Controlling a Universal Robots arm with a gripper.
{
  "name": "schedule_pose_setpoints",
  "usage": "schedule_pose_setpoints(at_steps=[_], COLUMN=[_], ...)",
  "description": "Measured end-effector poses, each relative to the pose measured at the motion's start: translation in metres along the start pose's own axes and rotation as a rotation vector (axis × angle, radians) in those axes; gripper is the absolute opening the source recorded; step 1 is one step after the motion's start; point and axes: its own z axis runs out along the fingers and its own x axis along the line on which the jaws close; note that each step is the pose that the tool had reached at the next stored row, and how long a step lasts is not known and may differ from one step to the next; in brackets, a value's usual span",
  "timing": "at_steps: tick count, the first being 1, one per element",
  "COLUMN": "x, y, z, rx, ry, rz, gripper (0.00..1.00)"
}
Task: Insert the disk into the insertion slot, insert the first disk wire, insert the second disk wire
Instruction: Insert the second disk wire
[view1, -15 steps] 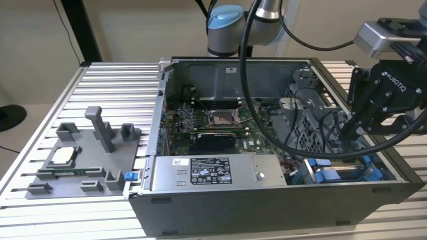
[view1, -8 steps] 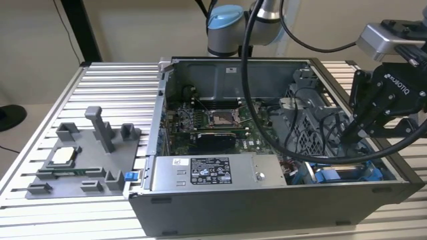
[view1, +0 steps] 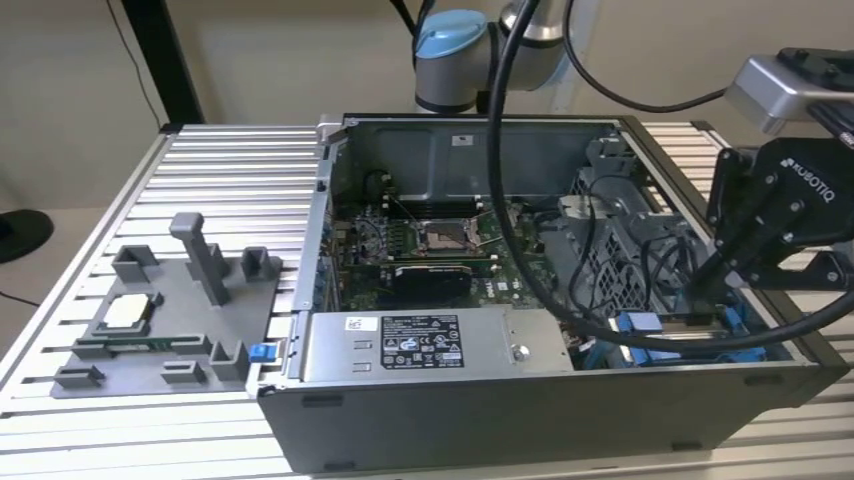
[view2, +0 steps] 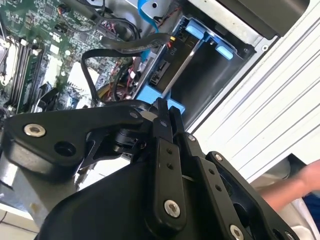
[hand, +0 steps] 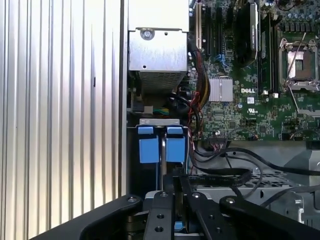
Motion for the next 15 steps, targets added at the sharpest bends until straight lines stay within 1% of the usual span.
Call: schedule_pose_setpoints(at_steps=[7, 10, 12, 15], x=[0.0093, 0.0145, 0.0162, 0.0158], y=[-0.0002, -0.0003, 0.0002, 0.0014], z=[-0.0005, -0.0009, -0.0002, 0.0025], rx=[0.0, 0.0, 0.0004, 0.0067], ry=[0.0, 0.0001, -0.0003, 0.0001], rz=[0.0, 0.0, 0.0, 0.0], gripper=[0.0, 0.0, 0.0, 0.0])
